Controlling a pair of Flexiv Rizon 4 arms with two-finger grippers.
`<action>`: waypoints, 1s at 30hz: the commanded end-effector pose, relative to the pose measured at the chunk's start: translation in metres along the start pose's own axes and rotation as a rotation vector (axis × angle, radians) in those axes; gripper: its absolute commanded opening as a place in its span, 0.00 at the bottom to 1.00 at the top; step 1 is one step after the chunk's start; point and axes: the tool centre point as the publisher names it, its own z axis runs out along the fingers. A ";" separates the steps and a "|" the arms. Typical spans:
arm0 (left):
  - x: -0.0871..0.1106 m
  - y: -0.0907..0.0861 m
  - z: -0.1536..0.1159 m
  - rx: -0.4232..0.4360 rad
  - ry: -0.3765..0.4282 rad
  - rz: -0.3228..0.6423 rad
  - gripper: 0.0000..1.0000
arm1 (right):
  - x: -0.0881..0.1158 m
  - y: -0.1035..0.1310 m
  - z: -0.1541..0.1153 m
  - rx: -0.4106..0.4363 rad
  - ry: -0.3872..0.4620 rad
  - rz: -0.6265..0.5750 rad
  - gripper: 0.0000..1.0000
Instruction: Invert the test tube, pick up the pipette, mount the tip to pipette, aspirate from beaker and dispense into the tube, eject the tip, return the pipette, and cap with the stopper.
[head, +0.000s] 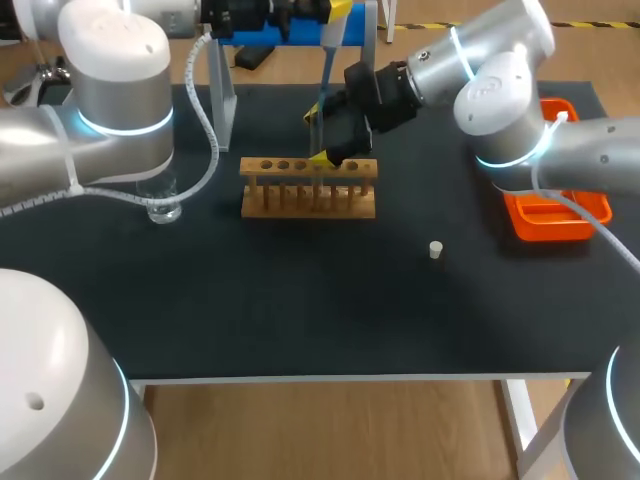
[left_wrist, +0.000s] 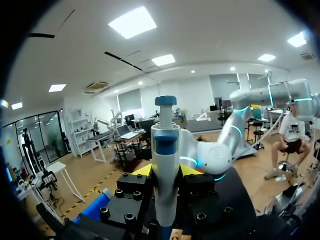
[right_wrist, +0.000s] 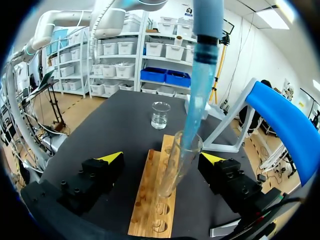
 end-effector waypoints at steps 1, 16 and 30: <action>0.002 -0.003 -0.003 0.001 -0.010 -0.003 0.00 | 0.000 0.001 -0.001 0.003 0.002 0.001 1.00; 0.004 -0.011 -0.005 0.006 -0.019 0.008 0.00 | 0.000 0.001 -0.001 0.003 0.002 0.001 1.00; 0.006 -0.020 -0.006 0.001 -0.023 0.027 0.00 | 0.000 0.001 -0.001 0.003 0.002 0.001 1.00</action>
